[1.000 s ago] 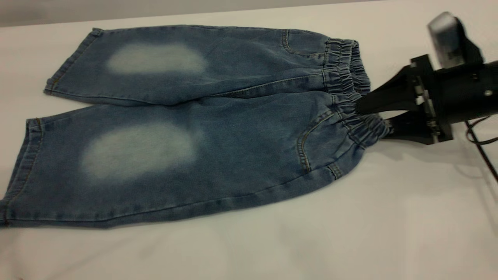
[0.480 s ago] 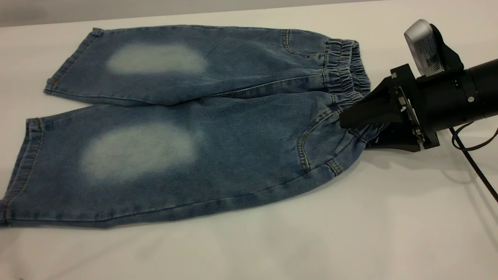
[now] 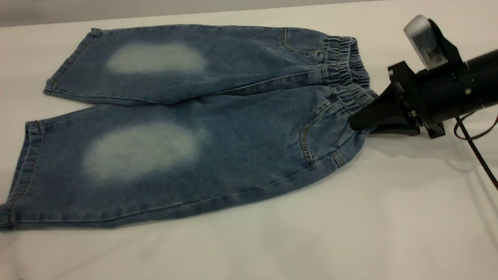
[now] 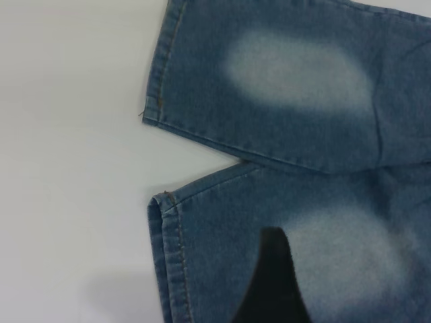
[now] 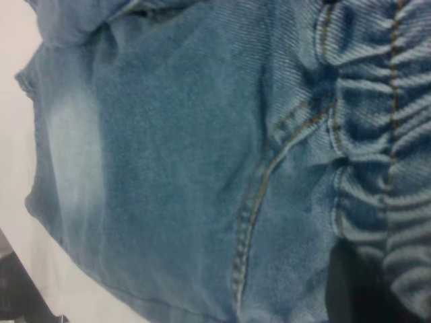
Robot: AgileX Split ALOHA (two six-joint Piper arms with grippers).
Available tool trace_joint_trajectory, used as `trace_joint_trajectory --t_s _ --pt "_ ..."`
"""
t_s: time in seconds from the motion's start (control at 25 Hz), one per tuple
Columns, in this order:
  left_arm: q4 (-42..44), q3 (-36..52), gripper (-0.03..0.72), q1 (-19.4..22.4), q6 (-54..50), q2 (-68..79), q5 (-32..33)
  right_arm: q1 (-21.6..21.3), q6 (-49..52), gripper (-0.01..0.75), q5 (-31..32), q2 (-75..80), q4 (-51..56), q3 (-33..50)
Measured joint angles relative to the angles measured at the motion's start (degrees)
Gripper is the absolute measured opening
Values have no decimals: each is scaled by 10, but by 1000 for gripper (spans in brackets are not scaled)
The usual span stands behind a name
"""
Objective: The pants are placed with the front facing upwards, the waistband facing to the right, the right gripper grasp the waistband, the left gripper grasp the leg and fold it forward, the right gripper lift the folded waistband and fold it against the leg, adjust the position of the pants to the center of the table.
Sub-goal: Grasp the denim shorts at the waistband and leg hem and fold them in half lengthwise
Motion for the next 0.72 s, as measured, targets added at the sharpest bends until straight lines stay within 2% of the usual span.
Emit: trace_joint_trajectory --t_s 0.24,0.36,0.72 --pt "0 0 503 0 5 0 22 0 30 40 -20 -43 -39 -1" --pt "0 0 503 0 5 0 55 0 48 40 -39 -79 -58 -1" --pt "-33 2 503 0 46 31 157 -1 56 38 -41 -123 -64 -1"
